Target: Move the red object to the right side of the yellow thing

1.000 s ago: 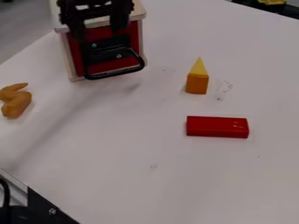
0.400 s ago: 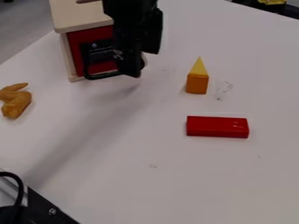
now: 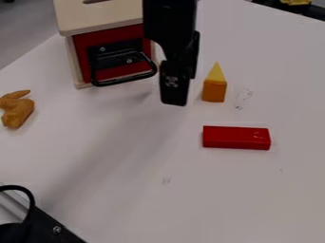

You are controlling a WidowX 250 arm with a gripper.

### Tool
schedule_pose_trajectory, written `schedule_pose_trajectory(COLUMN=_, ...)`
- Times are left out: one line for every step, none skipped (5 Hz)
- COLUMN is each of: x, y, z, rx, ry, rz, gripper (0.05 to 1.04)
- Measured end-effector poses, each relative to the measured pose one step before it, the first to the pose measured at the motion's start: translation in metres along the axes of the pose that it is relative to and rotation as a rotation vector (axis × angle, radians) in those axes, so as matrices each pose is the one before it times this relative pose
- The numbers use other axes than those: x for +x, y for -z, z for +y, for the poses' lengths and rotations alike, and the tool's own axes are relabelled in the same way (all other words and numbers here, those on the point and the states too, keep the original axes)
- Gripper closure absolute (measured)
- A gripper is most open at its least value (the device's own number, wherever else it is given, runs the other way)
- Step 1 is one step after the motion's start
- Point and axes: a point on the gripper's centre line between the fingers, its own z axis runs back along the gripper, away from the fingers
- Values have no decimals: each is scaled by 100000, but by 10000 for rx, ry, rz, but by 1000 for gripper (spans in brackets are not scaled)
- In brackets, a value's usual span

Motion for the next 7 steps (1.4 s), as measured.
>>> schedule_pose_trajectory(x=-2335, y=1814, z=-919, rx=116, ry=-39, rz=-92, gripper=88)
schedule_pose_trajectory(x=-1712, y=2220, z=-180, rx=206, ry=210, rz=-124, gripper=88)
schedule_pose_trajectory(x=-1554, y=2612, z=-772, rx=359, ry=-33, rz=80, gripper=88)
schedule_pose_trajectory(x=-894, y=935, z=-954, rx=46, ry=-93, rz=159, gripper=88)
schedule_pose_trajectory(x=-946, y=1028, z=-1027, rx=147, ry=42, rz=61, gripper=88)
schedule_pose_trajectory(x=-746, y=669, z=-1176, rx=-358, ry=406, rz=-125, gripper=88)
schedule_pose_trajectory(x=-227, y=915, z=-328, rx=-22, ry=389, rz=-38, gripper=122)
